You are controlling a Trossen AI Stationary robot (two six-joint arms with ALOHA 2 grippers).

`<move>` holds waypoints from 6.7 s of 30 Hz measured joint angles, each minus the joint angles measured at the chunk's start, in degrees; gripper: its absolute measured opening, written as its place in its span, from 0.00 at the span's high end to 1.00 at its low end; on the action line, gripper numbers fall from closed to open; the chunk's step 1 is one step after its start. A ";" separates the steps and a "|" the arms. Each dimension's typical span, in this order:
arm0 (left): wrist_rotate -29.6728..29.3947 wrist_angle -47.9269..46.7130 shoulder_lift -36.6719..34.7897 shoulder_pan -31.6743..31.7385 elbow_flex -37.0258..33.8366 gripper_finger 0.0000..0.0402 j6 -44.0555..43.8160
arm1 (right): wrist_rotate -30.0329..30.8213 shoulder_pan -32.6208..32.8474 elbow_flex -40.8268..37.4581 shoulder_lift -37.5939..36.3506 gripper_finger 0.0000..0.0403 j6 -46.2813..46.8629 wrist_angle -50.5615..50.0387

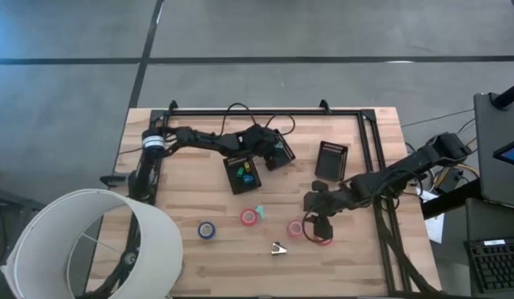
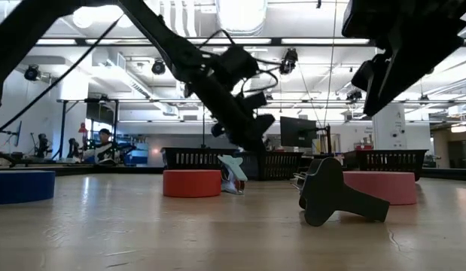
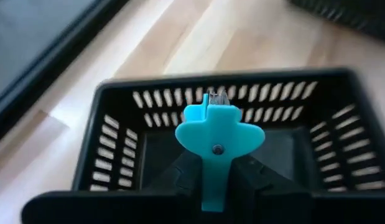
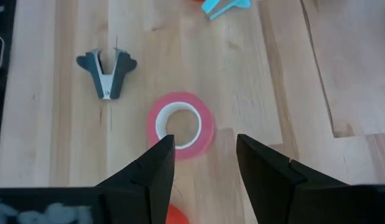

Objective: Pick and place Stapler, Stapler remover, tape
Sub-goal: Put the left light blue staple remover into the middle black basket, then put the light blue staple remover into the middle black basket, then put the black staple remover into the middle black basket

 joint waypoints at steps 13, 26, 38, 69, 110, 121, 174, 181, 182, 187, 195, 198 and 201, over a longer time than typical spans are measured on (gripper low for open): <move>-8.90 -3.59 1.05 1.40 0.71 0.76 1.87 | -0.18 0.00 0.00 0.96 0.59 0.39 0.42; -5.97 -11.42 -4.01 -1.04 2.27 0.63 6.78 | -0.17 0.00 0.00 0.94 0.59 0.46 3.25; 14.59 -14.59 -21.31 -12.49 -8.23 0.66 10.41 | -0.16 0.00 0.04 0.92 0.59 0.44 3.33; 15.65 -3.77 -21.78 -28.34 -18.41 0.66 26.54 | -0.03 -0.04 0.04 0.92 0.59 -0.22 4.56; 6.16 -29.70 -0.31 -28.08 4.67 0.49 39.46 | -0.06 -0.07 0.07 0.89 0.59 -0.25 5.40; 5.96 -30.36 -0.69 -28.11 4.43 0.69 40.38 | -0.05 -0.04 0.07 0.89 0.59 -0.24 5.44; 6.09 -17.62 -0.91 -1.25 10.88 0.84 23.13 | -0.03 -0.03 0.07 0.87 0.59 -0.21 5.55; 8.19 -10.51 -0.91 0.96 6.77 0.84 18.73 | -0.03 0.00 0.07 0.87 0.59 -0.02 5.61; 8.22 -9.59 -0.91 0.99 6.33 0.84 18.68 | -0.03 0.00 0.07 0.87 0.59 -0.02 5.61; 8.19 -9.57 -0.91 1.13 4.46 0.80 18.69 | -0.03 -0.02 0.07 0.92 0.59 -0.02 5.63; 6.32 -9.49 -0.91 1.29 3.54 0.67 18.65 | -0.01 -0.02 0.07 0.92 0.59 -0.03 5.68; 5.22 -8.98 -0.91 1.29 3.60 0.62 18.65 | -0.01 -0.02 0.07 0.92 0.59 -0.04 5.69; 5.22 -9.89 -1.57 1.09 3.97 0.60 18.46 | -0.01 -0.02 0.07 0.92 0.59 -0.13 5.70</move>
